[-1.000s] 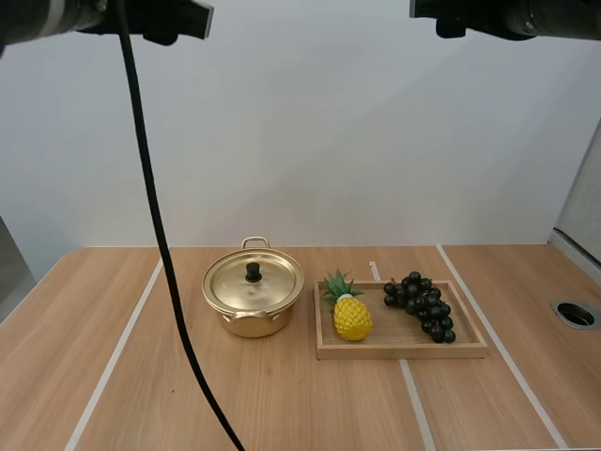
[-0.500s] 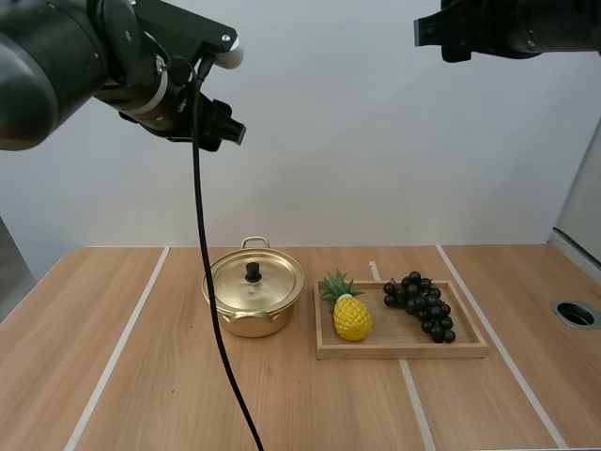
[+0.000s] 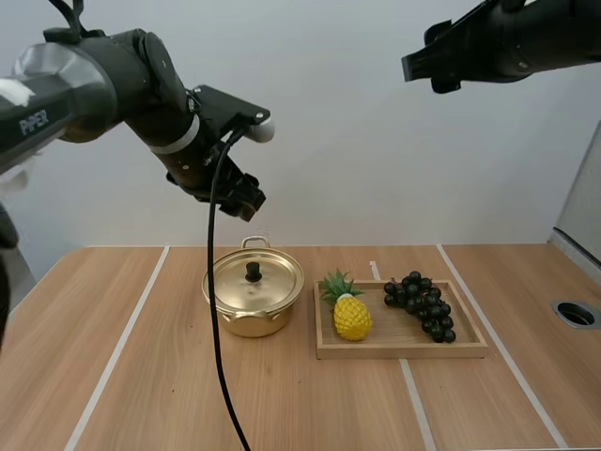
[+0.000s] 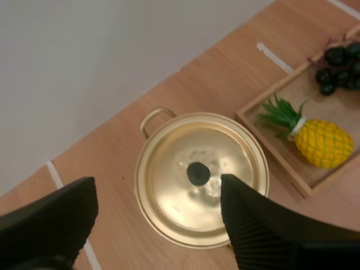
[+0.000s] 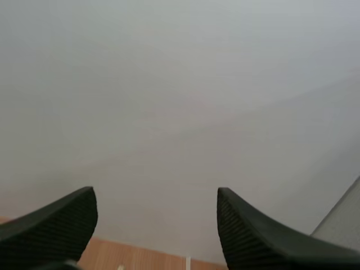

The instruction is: Open the pot, put the grape inside, and close it

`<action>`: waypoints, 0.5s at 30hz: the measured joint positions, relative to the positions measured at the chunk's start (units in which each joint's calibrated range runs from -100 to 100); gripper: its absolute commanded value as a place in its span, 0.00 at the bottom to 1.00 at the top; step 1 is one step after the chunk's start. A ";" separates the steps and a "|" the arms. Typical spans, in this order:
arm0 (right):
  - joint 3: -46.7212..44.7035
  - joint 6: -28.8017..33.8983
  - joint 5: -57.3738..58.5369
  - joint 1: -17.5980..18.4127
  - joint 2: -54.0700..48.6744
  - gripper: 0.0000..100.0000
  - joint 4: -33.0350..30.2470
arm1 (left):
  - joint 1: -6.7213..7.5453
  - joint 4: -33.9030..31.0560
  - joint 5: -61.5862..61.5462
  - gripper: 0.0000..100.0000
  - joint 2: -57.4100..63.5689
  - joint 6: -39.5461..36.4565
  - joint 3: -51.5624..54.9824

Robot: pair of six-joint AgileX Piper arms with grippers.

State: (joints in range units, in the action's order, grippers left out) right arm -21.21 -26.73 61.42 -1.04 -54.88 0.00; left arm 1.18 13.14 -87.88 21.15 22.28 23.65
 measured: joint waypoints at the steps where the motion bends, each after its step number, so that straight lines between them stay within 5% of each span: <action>1: 0.14 -0.25 2.01 0.00 0.75 1.00 0.00 | 0.00 0.09 -2.02 1.00 -1.21 0.45 0.00; 15: 0.41 -0.59 11.06 0.00 5.58 1.00 0.81 | 5.02 -6.43 -10.53 1.00 -12.39 1.94 -0.41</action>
State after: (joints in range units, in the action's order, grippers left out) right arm -20.80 -27.32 72.48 -1.04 -49.30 0.81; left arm 6.20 6.71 -98.41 8.76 24.22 23.24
